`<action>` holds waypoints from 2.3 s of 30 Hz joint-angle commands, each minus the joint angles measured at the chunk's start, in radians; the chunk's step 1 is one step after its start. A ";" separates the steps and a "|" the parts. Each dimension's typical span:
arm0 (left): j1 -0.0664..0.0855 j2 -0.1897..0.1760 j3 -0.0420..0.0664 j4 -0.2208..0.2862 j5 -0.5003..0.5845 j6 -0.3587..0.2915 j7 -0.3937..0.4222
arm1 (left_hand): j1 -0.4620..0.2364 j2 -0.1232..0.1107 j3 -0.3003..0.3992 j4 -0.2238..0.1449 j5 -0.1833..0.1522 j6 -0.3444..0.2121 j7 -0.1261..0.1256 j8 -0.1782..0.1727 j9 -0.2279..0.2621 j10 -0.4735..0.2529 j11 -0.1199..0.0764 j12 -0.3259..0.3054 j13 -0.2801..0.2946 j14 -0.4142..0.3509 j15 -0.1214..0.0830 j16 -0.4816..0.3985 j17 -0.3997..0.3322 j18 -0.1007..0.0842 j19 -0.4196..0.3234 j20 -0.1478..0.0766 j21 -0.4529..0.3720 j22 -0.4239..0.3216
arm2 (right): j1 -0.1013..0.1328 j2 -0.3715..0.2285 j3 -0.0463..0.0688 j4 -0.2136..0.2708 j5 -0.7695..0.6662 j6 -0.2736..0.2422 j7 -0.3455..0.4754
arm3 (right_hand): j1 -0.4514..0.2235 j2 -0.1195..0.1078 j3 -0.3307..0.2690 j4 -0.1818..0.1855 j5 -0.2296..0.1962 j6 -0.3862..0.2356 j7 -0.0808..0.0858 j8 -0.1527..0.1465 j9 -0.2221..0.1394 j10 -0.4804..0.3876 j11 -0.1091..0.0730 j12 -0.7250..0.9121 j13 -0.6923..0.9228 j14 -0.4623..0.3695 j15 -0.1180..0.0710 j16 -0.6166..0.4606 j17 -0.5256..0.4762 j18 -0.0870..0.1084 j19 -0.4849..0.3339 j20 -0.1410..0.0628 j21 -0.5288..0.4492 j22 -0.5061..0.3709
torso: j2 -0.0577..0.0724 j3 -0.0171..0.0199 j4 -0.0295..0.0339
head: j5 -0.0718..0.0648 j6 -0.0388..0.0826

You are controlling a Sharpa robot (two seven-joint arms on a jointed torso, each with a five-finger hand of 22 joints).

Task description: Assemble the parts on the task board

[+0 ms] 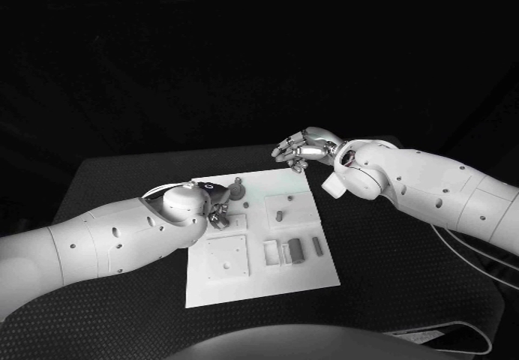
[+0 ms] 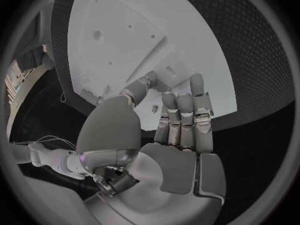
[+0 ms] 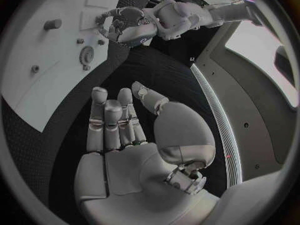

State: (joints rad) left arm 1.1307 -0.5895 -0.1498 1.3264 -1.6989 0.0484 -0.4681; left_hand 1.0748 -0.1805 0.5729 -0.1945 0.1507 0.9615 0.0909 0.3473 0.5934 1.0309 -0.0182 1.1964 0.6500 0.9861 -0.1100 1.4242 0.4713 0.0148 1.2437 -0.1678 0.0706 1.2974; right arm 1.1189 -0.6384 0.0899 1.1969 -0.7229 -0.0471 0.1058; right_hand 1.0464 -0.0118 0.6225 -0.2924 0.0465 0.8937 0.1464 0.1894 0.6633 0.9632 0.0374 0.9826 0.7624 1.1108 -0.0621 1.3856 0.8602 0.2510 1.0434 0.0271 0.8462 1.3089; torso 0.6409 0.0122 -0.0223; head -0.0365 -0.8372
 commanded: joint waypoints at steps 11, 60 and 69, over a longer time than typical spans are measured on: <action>0.000 0.003 0.000 0.003 -0.005 -0.031 0.003 | -0.010 -0.021 -0.004 0.015 -0.016 -0.005 0.012 -0.005 0.001 -0.004 0.010 -0.001 0.002 -0.008 0.000 -0.007 0.002 -0.015 -0.004 0.000 -0.004 -0.003 | -0.001 -0.001 0.000 0.002 -0.006 0.014 0.007 | -0.009 0.000 -0.004 0.002 0.004 -0.003 0.005 -0.006 -0.002 -0.002 0.002 0.006 -0.002 0.002 -0.006 -0.005 -0.001 0.011 0.005 -0.001 -0.004 0.012 | 0.000 0.0007 -0.0008 | -0.001 0.000; 0.001 0.018 0.000 0.011 -0.004 -0.046 0.015 | -0.006 -0.032 -0.006 0.020 -0.017 -0.025 0.019 -0.015 0.002 -0.011 0.017 -0.001 0.005 -0.012 0.006 -0.010 0.003 -0.015 -0.008 0.001 -0.004 -0.007 | -0.001 -0.003 0.000 0.006 -0.006 0.014 0.006 | -0.013 -0.002 -0.004 0.003 0.004 -0.004 0.006 -0.007 -0.003 -0.003 0.003 0.006 -0.003 0.002 -0.006 -0.005 -0.001 0.011 0.005 -0.001 -0.004 0.012 | 0.000 0.0011 -0.0005 | -0.001 -0.003; 0.001 0.017 0.000 0.010 -0.004 -0.040 0.015 | -0.005 -0.031 -0.007 0.020 -0.017 -0.024 0.019 -0.014 0.003 -0.011 0.017 -0.001 0.005 -0.012 0.006 -0.009 0.004 -0.015 -0.008 0.001 -0.004 -0.007 | -0.001 -0.004 0.000 0.006 -0.006 0.014 0.006 | -0.013 -0.002 -0.004 0.003 0.004 -0.004 0.006 -0.007 -0.003 -0.003 0.003 0.006 -0.003 0.002 -0.006 -0.005 -0.001 0.011 0.005 -0.001 -0.004 0.012 | 0.000 0.0009 -0.0003 | -0.002 -0.002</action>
State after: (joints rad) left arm 1.1307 -0.5741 -0.1501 1.3347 -1.6988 0.0088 -0.4630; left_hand 1.0643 -0.2092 0.5641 -0.1802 0.1384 0.9376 0.1069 0.3331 0.5953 1.0200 -0.0072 1.1964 0.6538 0.9768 -0.1043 1.4204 0.4737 0.0147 1.2436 -0.1677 0.0705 1.2913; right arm 1.1187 -0.6425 0.0899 1.2013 -0.7229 -0.0466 0.1057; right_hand 1.0424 -0.0158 0.6225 -0.2924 0.0465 0.8923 0.1443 0.1894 0.6616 0.9632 0.0374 0.9826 0.7608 1.1113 -0.0623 1.3856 0.8605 0.2502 1.0432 0.0274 0.8462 1.3089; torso 0.6407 0.0132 -0.0228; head -0.0385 -0.8399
